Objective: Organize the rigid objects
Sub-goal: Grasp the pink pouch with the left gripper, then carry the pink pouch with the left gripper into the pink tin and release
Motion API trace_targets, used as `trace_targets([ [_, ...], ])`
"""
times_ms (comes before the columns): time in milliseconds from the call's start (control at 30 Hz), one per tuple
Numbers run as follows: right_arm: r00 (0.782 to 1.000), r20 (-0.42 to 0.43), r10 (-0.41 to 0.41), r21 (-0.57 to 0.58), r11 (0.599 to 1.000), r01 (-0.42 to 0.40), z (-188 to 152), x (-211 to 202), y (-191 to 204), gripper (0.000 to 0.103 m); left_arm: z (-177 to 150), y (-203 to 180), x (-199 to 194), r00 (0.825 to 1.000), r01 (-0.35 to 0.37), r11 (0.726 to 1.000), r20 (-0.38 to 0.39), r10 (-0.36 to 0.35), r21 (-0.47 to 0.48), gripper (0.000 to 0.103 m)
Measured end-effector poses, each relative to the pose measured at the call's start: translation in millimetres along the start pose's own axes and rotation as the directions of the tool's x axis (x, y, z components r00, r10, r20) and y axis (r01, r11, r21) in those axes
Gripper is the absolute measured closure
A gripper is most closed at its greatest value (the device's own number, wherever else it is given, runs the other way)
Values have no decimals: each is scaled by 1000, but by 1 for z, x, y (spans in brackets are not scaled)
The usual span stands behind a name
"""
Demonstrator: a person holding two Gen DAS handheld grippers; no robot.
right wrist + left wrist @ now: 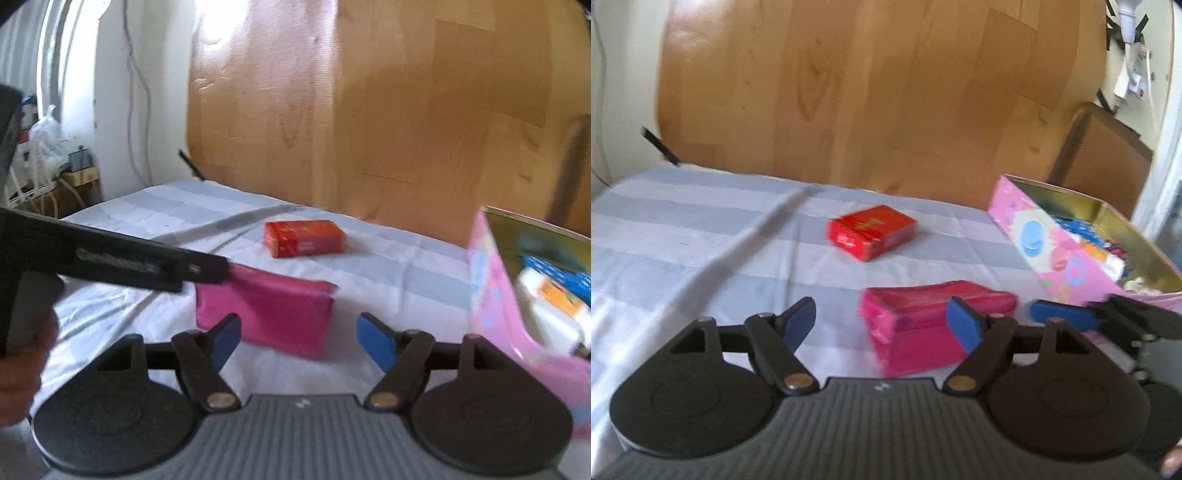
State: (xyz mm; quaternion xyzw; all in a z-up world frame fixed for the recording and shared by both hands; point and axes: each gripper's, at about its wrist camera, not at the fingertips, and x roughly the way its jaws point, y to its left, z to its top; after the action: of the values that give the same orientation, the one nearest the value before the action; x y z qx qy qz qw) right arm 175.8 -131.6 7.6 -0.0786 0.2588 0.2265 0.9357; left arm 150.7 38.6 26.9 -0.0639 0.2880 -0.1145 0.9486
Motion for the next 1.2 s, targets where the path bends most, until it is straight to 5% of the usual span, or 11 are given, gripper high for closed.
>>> trace_targets([
  [33,1000,-8,14,-10,1000,-14,2,5,0,30,1,0,5,999,33,999,-14,-33,-16,24],
  [67,999,-17,31,-12,999,-31,4,9,0,38,1,0,8,997,72,997,-23,-73,-29,36],
  [133,998,-34,53,-1,999,-53,7,16,0,58,0,-5,11,995,89,996,-40,-90,-32,42],
  [300,999,17,31,55,998,-32,7,-6,-9,61,5,-25,-15,993,116,993,18,-116,-9,44],
  [500,969,207,-132,37,991,127,14,-69,-31,61,32,-91,-35,967,208,971,123,-222,120,44],
  [833,916,135,-377,232,911,341,-25,-118,-156,61,38,-226,48,914,400,878,-39,-404,262,44],
  [967,923,36,-383,300,885,356,-37,-108,-205,61,41,-255,89,911,413,872,-139,-389,263,42],
  [1033,928,2,-372,322,879,352,-40,-100,-221,61,45,-268,99,924,382,875,-151,-352,298,39],
  [1200,891,-14,-454,252,861,442,-33,-73,-233,60,61,-283,122,956,287,900,-165,-244,327,35],
])
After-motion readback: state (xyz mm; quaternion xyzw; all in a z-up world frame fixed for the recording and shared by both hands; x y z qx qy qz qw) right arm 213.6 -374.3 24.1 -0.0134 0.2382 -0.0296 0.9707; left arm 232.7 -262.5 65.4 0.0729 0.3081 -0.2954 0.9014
